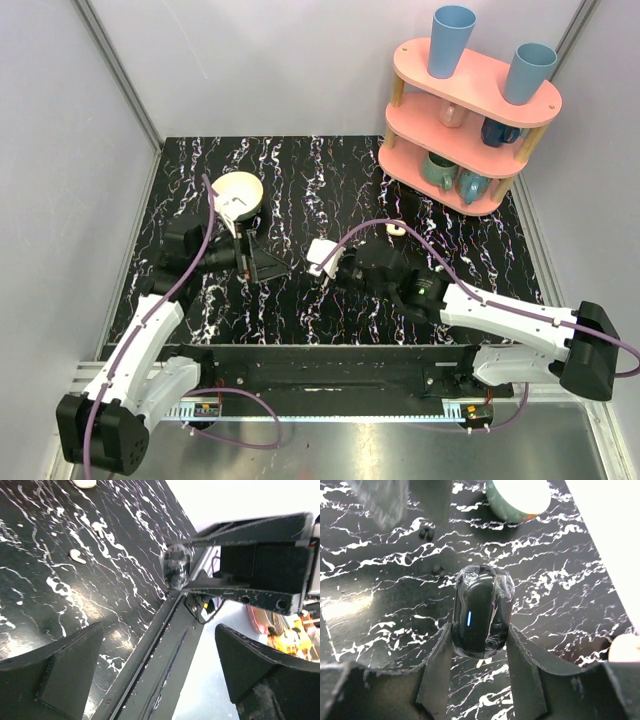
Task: Insert the wireless bluetooth earbuds into the charging case
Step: Pass from the right arm to the left
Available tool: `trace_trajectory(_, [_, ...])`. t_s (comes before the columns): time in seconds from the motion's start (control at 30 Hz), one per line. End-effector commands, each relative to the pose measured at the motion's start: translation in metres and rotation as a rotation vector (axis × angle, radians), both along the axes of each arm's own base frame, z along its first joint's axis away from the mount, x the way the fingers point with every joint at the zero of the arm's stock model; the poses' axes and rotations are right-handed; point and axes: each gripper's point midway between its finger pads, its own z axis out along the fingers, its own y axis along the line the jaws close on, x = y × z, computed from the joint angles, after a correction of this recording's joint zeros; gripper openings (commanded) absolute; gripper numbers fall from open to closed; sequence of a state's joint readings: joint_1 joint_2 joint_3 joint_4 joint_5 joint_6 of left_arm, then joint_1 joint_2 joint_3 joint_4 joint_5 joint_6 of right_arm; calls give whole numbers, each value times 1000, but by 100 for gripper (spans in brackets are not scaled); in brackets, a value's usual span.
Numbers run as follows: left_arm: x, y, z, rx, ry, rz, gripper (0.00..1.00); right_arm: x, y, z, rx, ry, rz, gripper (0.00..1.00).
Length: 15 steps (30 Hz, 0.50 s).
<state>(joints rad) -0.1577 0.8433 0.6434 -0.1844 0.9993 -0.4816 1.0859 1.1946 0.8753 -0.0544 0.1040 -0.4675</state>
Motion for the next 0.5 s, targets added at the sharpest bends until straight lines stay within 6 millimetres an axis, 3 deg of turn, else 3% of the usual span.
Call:
trace_trajectory(0.0, [3,-14,15,25,-75,-29,97,10,2,42,86,-152,-18,0])
trace_trajectory(0.27, [7,-22,31,21,-101,22,94,4,7,40,62,-145,9,0])
trace_trajectory(0.47, [17,-24,21,53,-72,58,89,-3,12,39,80,-119,30,0])
